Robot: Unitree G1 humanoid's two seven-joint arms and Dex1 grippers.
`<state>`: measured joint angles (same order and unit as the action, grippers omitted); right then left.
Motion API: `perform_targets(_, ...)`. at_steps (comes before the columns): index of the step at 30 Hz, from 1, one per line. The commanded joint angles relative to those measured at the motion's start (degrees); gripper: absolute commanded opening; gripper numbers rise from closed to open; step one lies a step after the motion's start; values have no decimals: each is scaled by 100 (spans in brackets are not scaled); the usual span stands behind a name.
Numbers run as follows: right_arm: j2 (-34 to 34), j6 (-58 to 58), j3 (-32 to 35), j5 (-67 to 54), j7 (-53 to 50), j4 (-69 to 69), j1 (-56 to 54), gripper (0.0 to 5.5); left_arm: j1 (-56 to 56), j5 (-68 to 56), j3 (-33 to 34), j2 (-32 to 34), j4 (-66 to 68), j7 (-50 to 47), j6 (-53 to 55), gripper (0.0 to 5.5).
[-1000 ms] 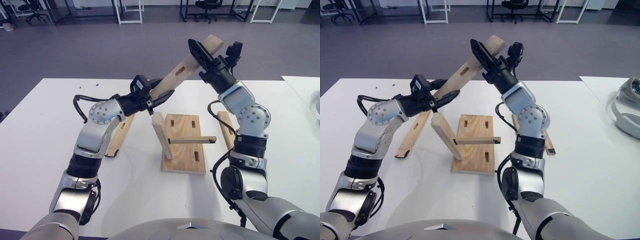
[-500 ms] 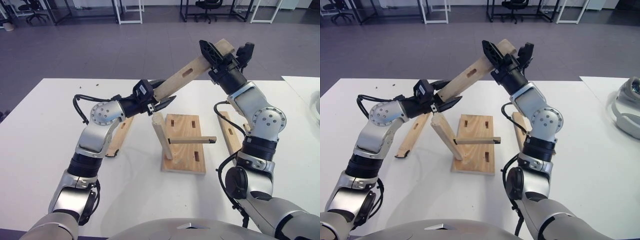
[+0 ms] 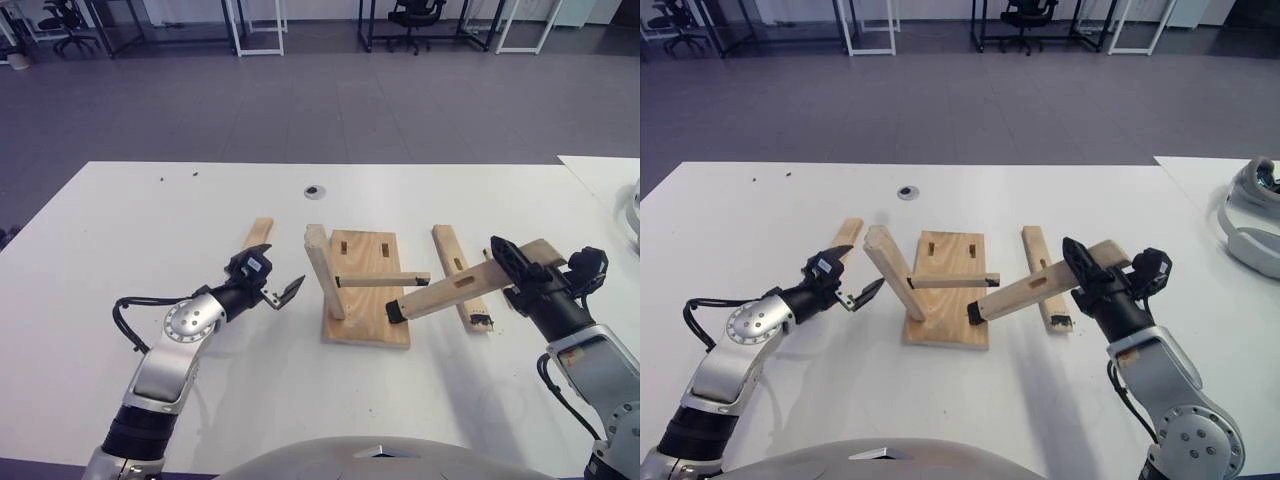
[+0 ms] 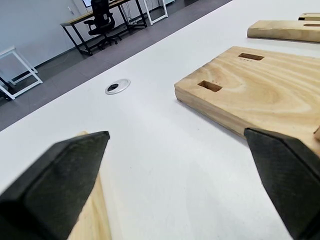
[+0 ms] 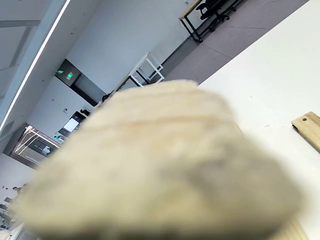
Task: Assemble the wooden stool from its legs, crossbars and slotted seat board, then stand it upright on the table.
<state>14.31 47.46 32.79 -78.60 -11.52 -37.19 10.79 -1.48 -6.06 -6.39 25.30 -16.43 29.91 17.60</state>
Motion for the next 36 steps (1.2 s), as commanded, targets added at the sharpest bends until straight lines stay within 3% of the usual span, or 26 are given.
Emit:
perform_targets(1, 397, -25, -657, 964, -198, -315, 195, 100, -43, -52, -21, -100, -340, -132, 405, 496)
perform_targets(7, 1299, -264, -1450, 2406, -48, -414, -491, 104, 291, -338, 68, -211, -762, -110, 991, 496)
perform_targets(19, 1376, 118, -2411, 3225, 221, 191, -627, 103, 660, -810, -787, -1376, -1600, -802, 2299, 496)
perform_targets(20, 1552, 296, -2617, 3312, 297, 135, -609, 142, 663, -768, -855, -1462, -1629, -930, 2413, 496)
perform_targets(23, 1654, 650, -3122, 3291, 609, -98, -411, 189, 664, -648, -1046, -1839, -1705, -1453, 2803, 496)
perform_targets(28, 1591, 383, -3341, 3370, 972, -400, -610, 269, 702, -459, -1367, -2349, -1813, -2171, 3211, 496)
perform_targets(31, 1494, 248, -3288, 3425, 1095, -533, -681, 275, 598, -303, -1393, -2561, -1716, -2527, 3220, 496)
perform_targets(36, 1789, -418, -2806, 3734, 1894, -515, -390, 275, 245, -287, -559, -1766, -1741, -2173, 2891, 496)
